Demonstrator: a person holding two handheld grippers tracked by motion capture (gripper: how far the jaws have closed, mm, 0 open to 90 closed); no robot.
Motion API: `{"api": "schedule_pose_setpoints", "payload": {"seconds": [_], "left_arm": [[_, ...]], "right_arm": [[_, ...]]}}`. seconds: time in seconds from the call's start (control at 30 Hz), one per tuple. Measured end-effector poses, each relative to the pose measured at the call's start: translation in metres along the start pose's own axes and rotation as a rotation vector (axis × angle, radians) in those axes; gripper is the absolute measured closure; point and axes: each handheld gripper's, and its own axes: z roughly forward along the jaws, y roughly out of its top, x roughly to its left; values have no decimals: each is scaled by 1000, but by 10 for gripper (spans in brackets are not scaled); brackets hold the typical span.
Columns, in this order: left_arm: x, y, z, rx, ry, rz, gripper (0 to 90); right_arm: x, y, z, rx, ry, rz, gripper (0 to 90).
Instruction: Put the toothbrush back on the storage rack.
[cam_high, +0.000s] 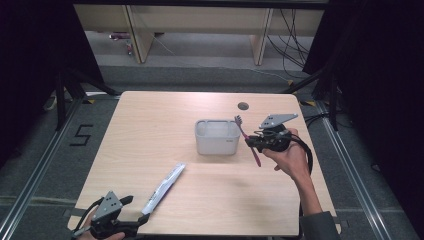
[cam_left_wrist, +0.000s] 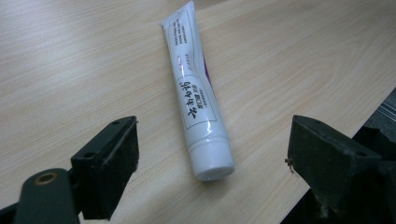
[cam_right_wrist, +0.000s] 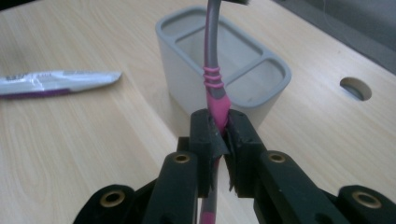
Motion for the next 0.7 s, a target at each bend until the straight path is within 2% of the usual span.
{"api": "schedule_pose_setpoints", "payload": {"seconds": [0.13,0.2,0.27,0.3,0.37,0.43,0.5,0.53,0.63,0.67,0.7], "left_arm": [[0,0,0,5,-1,4,159],[0,0,0,-2,-1,-1,159],[0,0,0,-2,0,-3,159],[0,0,0,3,1,2,159],[0,0,0,0,1,-1,159],[0,0,0,0,1,0,159],[0,0,0,1,1,1,159],[0,0,0,-4,-1,-2,159],[-1,0,0,-1,-1,-2,159],[-1,0,0,-5,-2,-3,159],[0,0,0,-4,-1,-2,159]], "right_arm": [[-1,3,1,-37,-8,6,818],[0,3,2,-56,-13,28,818],[-2,4,2,-70,-15,11,819],[-4,5,3,-95,-22,15,819],[-4,6,3,-101,-15,34,819],[-5,7,3,-119,-28,44,819],[-5,9,4,-153,-33,57,819],[-7,10,3,-158,-37,46,819],[-6,14,3,-174,-43,75,818],[-8,15,2,-181,-53,53,819],[-7,15,2,-197,-49,81,819]]}}
